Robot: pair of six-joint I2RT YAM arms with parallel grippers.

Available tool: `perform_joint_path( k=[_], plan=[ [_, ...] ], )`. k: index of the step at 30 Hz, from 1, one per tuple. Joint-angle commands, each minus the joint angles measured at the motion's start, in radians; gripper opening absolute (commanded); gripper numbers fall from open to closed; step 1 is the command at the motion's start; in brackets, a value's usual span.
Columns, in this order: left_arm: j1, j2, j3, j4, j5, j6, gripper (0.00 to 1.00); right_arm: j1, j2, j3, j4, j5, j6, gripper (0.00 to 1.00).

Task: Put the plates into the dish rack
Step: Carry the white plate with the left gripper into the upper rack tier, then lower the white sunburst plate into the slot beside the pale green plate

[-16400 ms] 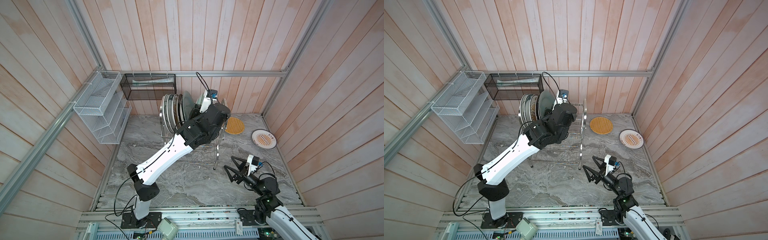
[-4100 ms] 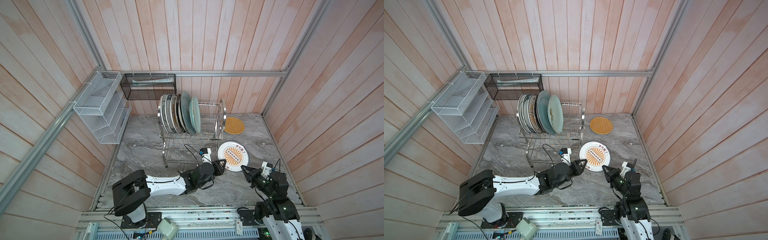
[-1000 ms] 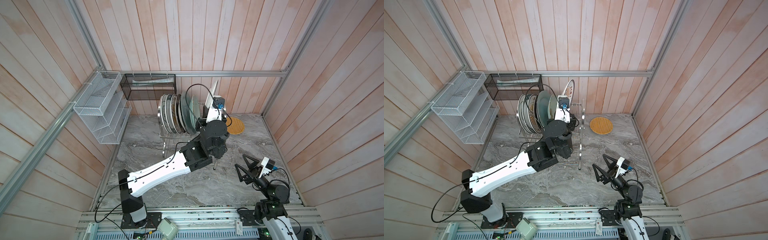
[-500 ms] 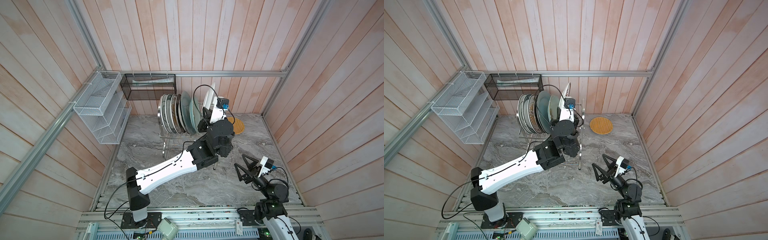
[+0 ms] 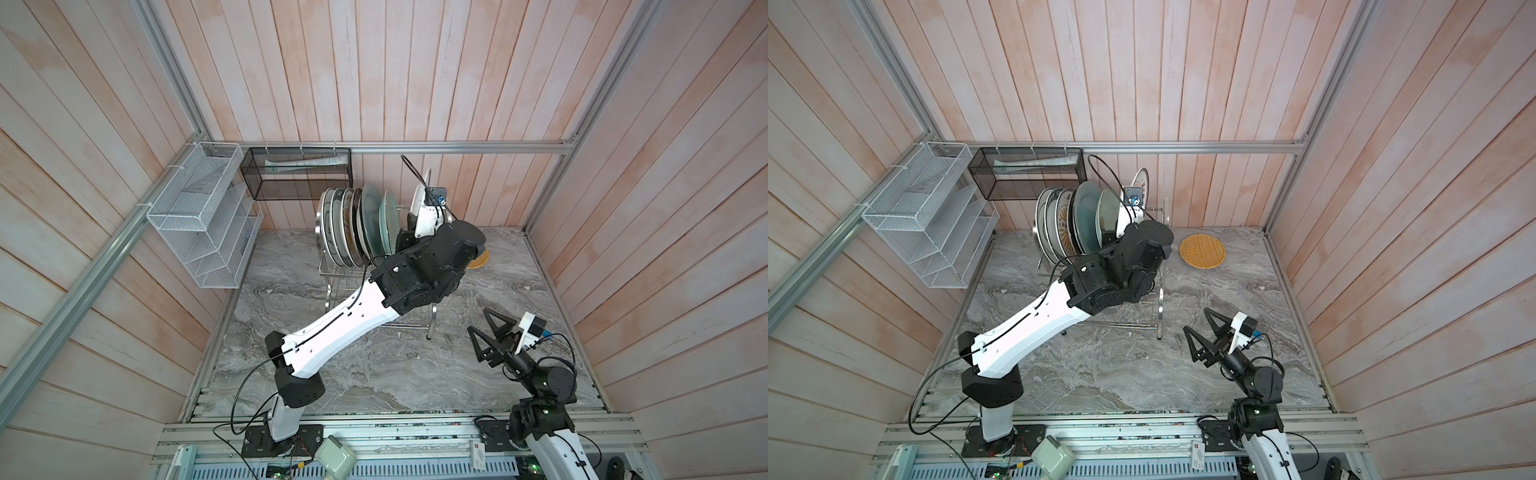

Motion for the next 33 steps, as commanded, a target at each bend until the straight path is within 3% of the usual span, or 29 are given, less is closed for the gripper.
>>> perform_joint_path(
  k=[1,4,9,33],
  plan=[
    [-0.002,-0.034,-0.047,0.014,0.019,-0.023,0.0,0.01,0.013,-0.034,0.029,0.01,-0.011,0.98],
    [0.003,-0.011,-0.011,-0.028,0.005,-0.029,0.0,0.016,0.018,-0.035,0.033,0.012,-0.015,0.98],
    [0.028,0.035,0.096,-0.233,0.026,-0.186,0.0,0.024,0.028,-0.037,0.036,0.019,-0.019,0.98],
    [0.093,0.057,0.065,-0.339,0.105,-0.328,0.0,0.068,0.076,-0.038,0.073,0.019,-0.038,0.98]
  ],
)
